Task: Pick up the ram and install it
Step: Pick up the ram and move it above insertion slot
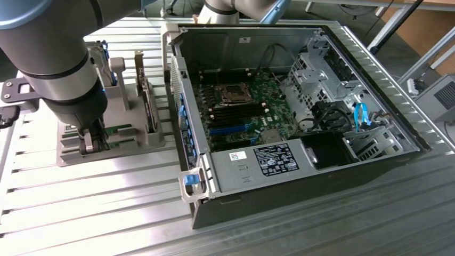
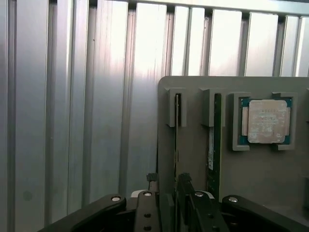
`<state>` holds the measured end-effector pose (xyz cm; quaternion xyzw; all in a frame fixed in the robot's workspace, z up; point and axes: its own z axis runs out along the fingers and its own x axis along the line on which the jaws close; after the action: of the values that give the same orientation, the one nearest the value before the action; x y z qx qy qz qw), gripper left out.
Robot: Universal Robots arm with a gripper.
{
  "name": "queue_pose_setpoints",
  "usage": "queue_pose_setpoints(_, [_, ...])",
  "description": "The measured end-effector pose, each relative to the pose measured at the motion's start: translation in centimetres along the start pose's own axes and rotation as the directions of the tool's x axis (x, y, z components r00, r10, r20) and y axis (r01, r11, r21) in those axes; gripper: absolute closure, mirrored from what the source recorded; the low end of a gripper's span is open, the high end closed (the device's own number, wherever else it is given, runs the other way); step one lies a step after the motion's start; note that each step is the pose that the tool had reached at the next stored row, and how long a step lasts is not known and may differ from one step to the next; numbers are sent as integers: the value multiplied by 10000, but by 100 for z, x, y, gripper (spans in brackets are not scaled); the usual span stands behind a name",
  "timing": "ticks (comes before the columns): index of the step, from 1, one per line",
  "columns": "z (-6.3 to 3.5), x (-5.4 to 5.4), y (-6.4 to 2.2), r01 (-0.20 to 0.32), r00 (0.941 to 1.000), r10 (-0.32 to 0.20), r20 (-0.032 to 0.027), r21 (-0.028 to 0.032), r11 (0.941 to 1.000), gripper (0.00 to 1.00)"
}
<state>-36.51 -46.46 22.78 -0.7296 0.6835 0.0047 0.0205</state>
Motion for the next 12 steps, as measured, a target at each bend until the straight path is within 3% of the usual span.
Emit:
queue_pose_setpoints(6, [46, -16, 1, -1, 10000, 1, 84, 6, 10000, 71])
queue_pose_setpoints(12, [102, -37, 1, -5, 9997, 5, 228, 15, 10000, 71])
